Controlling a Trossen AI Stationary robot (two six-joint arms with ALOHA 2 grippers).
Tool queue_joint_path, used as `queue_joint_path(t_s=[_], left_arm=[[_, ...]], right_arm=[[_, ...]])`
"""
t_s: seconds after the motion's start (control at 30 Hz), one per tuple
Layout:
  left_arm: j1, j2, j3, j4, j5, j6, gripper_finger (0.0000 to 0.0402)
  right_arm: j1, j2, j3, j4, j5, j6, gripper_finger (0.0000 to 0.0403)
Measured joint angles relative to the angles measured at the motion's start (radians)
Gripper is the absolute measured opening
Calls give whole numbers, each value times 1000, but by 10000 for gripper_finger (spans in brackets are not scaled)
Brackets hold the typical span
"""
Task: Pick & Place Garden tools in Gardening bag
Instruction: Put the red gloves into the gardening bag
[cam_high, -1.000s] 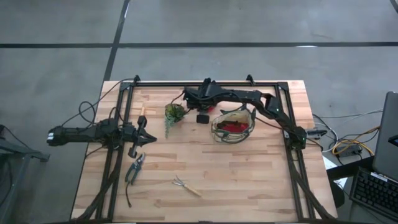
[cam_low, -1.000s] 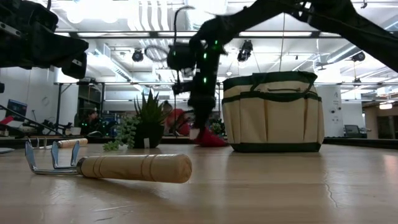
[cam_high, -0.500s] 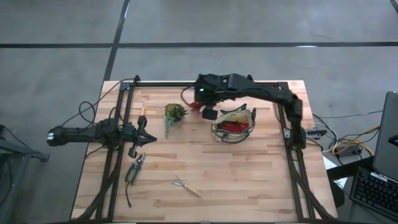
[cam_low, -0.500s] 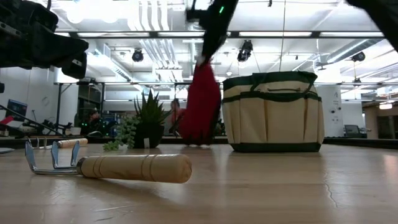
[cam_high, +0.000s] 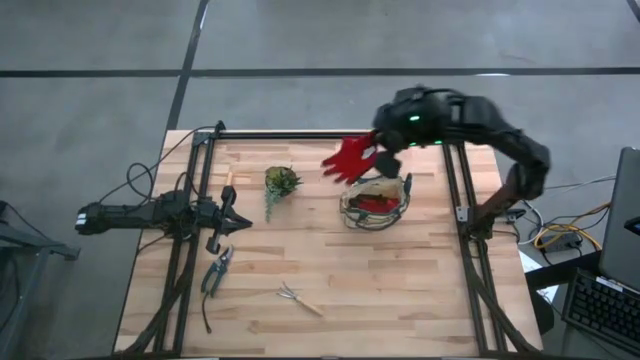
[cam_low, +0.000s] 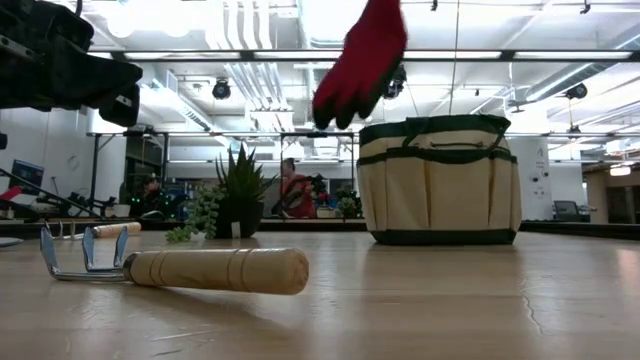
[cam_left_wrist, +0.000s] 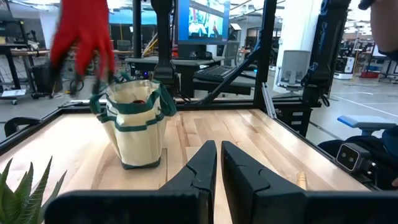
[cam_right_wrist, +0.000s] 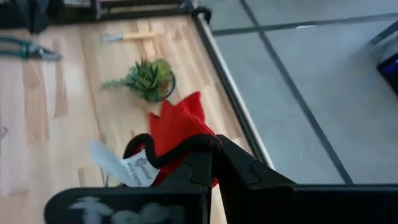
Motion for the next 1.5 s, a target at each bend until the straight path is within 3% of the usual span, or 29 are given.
queue_joint_path(t_s=[0.23,0.43,1.0,1.23,1.37,1.5], left_arm=[[0,0,0,0,0,0,28],[0,0,0,0,0,0,28],[0,0,0,0,0,0,28],[0,0,0,0,0,0,28],[0,0,0,0,0,0,28],[0,0,0,0,0,0,28]], right_arm=[[0,-129,0,-107,35,22,8],[12,-153,-12,-176,15,54,8],[17,11,-154,-219,-16,33,8],[17,24,-180,-203,-20,-1,8],[17,31,-232,-193,-94,1,8],[17,30,-298,-160,-101,2,8]])
